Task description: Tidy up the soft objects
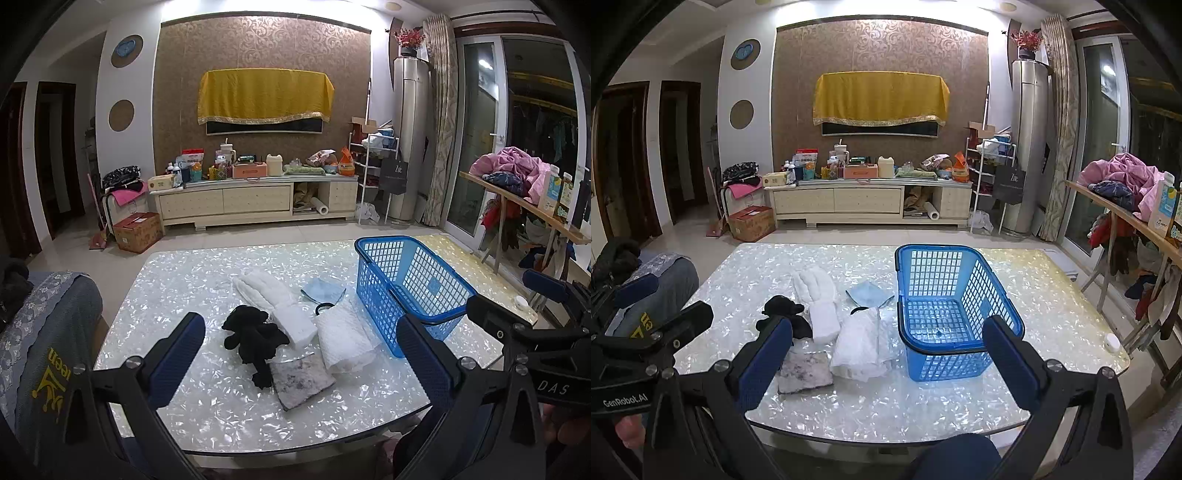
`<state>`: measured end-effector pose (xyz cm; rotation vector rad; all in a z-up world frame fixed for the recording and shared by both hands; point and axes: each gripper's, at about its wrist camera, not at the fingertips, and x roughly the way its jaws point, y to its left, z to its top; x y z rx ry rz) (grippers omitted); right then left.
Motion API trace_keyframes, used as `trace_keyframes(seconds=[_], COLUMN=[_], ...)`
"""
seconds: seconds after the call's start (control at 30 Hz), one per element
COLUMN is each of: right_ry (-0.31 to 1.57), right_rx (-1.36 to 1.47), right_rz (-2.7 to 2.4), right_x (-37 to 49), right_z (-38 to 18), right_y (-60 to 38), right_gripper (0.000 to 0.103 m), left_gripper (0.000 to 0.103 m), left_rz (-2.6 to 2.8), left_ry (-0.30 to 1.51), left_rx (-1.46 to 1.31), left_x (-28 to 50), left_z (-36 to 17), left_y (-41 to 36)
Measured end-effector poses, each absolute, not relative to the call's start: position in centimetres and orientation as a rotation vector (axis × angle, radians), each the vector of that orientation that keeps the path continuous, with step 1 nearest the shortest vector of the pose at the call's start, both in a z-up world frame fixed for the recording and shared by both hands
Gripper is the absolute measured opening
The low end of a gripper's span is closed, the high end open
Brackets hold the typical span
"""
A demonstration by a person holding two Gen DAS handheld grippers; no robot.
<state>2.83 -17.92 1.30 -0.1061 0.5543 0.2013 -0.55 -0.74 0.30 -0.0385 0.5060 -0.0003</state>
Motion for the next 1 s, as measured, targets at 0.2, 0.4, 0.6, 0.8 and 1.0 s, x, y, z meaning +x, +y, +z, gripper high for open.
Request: trace_keyframes(seconds=[0.2,0.4,0.6,0.8,1.0], right_ry=[0.555,0.555,0.555,0.554,0.551], right_rx=[-0.105,-0.108,-0.106,-0.108,-0.109], right_rz=[0.201,0.204,0.204,0.202,0.200], right_x=[2.70,2.84,2.84,2.86,2.87], right_z=[1.33,1.17,1.18,1.15,1.13], right_y=[-18.08,-18.08,-18.21,-18.21,-18.24], right_gripper=[0.103,0.103,0.103,0.103,0.103], left_gripper=[0.103,0.103,0.103,0.103,0.103], left_rz=[-0.002,0.000,-0.002,-0.005,-0.009], left_ry=[0.507,0.513,0.511,0.508,0.507], left_rx=[-0.039,-0.041,-0.041,-0.040,-0.042], left_x=[-0.60,-0.59,-0.58,-0.55,-0.59], left_z=[0.22,0.11,0.04,-0.04,0.00], left_y=[-0.80,-0.81,-0.81,-0.85,-0.85])
